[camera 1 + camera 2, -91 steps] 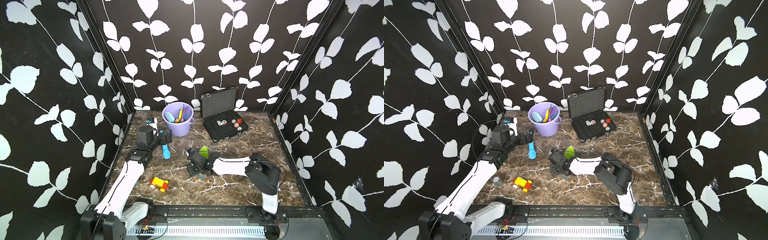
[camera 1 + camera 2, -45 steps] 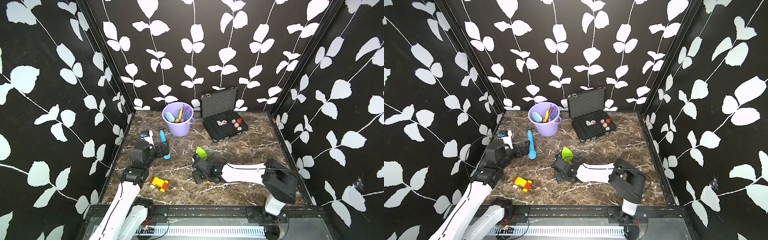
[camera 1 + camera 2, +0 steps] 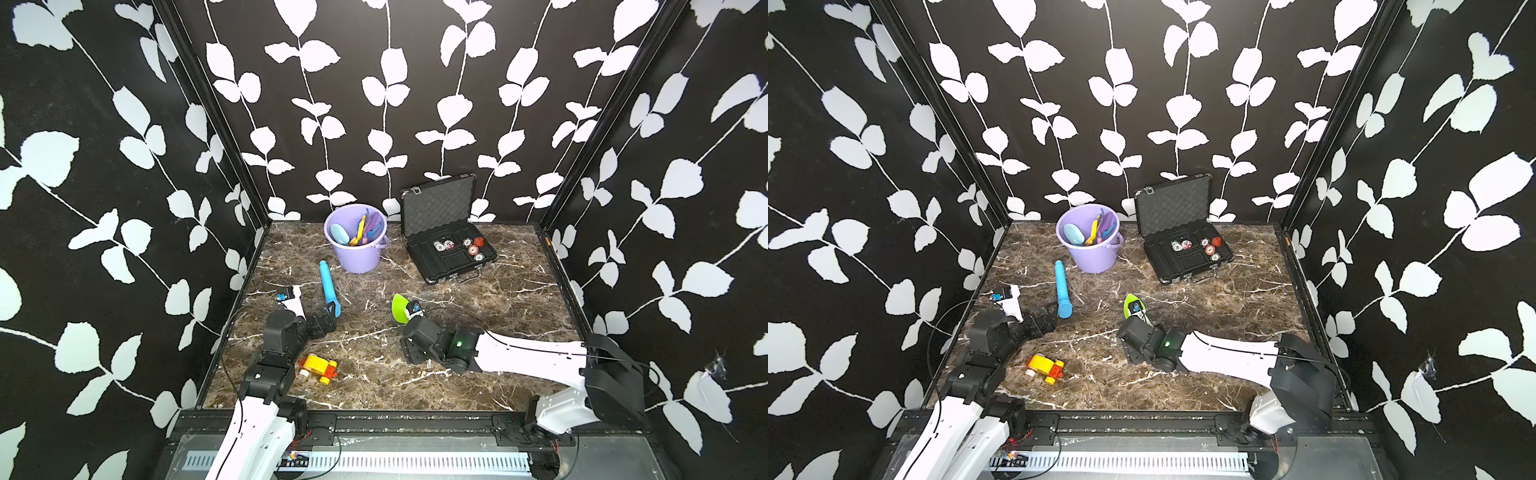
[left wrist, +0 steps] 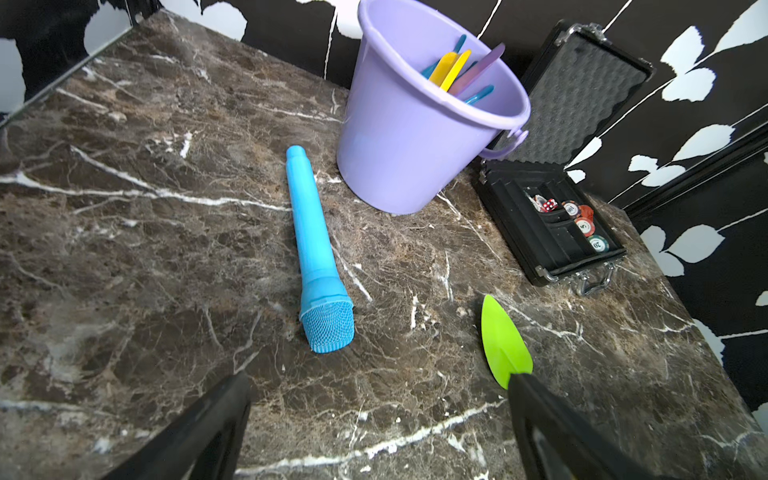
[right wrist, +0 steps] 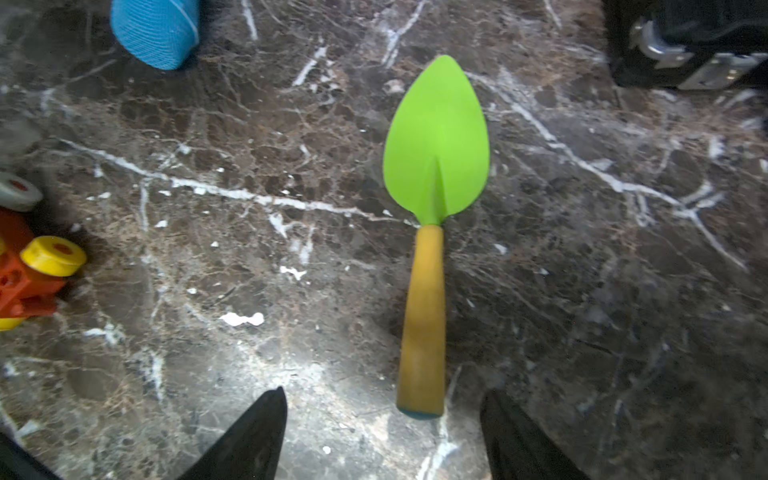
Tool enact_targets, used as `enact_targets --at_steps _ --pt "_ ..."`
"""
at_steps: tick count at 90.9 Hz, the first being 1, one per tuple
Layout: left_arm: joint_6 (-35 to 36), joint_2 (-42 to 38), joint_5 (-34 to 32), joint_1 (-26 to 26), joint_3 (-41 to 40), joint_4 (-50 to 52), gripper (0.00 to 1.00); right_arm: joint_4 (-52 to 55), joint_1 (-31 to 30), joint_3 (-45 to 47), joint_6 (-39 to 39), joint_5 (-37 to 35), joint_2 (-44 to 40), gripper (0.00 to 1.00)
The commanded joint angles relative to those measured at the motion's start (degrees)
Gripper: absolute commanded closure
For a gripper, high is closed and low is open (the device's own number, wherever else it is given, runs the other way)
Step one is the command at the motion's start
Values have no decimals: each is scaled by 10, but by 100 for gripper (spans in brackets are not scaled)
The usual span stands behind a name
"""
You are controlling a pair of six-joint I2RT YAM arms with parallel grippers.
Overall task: Organize the gardening tools
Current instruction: Pick up the gardening tool from the center of the board.
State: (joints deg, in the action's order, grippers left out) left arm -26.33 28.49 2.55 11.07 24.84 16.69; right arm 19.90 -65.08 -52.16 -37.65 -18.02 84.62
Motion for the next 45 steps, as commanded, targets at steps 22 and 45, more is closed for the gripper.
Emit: enact_targets --at_steps 22,45 --pt "-19 -4 22 -3 -14 -10 1 13 19 7 -26 -21 34 15" --pt "-17 3 22 -4 -31 -16 1 -22 44 -4 -12 16 101 21"
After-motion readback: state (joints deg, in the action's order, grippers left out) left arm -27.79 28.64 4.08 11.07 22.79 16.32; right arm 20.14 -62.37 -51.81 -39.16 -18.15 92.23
